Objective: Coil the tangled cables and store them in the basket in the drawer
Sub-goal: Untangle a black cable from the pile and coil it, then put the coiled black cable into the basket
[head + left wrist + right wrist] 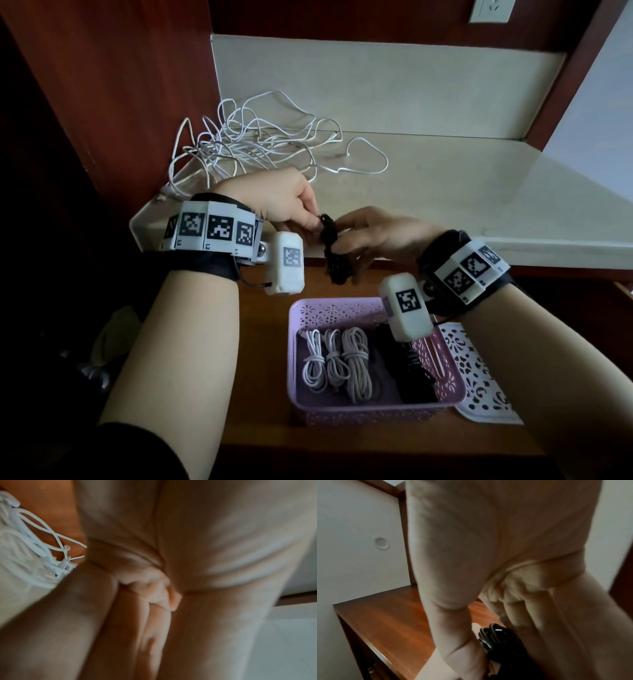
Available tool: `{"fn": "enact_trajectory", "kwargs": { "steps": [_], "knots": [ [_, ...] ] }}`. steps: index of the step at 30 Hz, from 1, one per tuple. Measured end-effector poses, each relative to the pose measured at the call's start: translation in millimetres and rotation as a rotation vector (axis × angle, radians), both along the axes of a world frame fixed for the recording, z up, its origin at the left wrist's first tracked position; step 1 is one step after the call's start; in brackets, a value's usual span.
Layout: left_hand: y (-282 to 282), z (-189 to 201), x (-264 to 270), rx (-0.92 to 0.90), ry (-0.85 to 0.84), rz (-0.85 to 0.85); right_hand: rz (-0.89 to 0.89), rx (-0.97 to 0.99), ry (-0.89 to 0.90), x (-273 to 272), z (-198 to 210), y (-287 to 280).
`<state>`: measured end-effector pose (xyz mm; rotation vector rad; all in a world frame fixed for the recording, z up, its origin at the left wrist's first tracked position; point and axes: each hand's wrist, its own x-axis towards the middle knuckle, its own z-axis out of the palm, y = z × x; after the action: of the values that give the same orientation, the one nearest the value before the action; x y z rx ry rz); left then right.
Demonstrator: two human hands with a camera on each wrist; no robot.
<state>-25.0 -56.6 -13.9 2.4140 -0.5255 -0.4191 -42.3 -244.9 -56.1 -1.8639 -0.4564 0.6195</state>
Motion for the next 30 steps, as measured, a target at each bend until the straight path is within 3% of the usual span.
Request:
{"fn": "enact_trajectory", "kwargs": {
  "steps": [6, 10, 13, 17, 20, 23, 30],
  "knots": [
    [-10, -18, -17, 0.11, 0.133, -0.132, 0.105, -0.064, 0.185, -19, -21, -8],
    [-29, -52, -23, 0.166, 0.277, -0.196, 0.147, -0.224, 0.252, -27, -41, -18],
    [-48, -81, -24, 0.223, 0.282, -0.225, 0.118, -0.348, 0.269, -27, -59, -27],
    [-67, -118, -27, 0.145, 0.328, -0.229, 0.123, -0.526, 0.27, -27, -75, -42],
    [-77, -137, -29, 0.049, 0.34, -0.207, 0.077, -0.534, 0.308, -28, -78, -54],
    [-85, -145, -29, 0.002, 0.42, -0.14, 0.049, -0.624, 0.275, -28, -81, -60],
    [-80, -153, -18, 0.209, 0.505, -0.085, -0.019, -0.811, 0.119, -24, -101, -41]
  ]
}}
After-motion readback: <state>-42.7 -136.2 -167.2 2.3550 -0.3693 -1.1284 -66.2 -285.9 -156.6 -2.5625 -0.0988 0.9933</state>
